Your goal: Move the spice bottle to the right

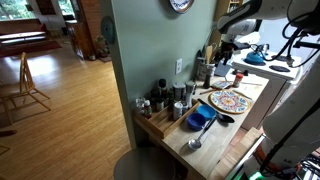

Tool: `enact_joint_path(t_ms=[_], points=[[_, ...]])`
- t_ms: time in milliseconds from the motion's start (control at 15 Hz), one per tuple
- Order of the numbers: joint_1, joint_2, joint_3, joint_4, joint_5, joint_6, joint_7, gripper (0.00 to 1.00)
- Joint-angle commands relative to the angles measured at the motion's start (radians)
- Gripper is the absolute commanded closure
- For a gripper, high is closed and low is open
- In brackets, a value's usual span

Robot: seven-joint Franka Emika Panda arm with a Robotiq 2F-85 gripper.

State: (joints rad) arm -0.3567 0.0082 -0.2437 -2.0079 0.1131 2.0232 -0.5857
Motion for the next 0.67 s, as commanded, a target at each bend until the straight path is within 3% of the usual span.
enact_joint_path(t_ms=[0, 333, 400, 600], points=[[0.024, -0.128, -0.026, -0.041, -0.052, -0.103, -0.135, 0.0], [0.043, -0.272, -0.054, -0.101, -0.114, -0.119, -0.294, 0.0], [0.051, -0.202, -0.054, -0.039, -0.095, -0.119, -0.236, 0.0], [0.056, -0.251, -0.066, -0.068, -0.101, -0.119, -0.27, 0.0]])
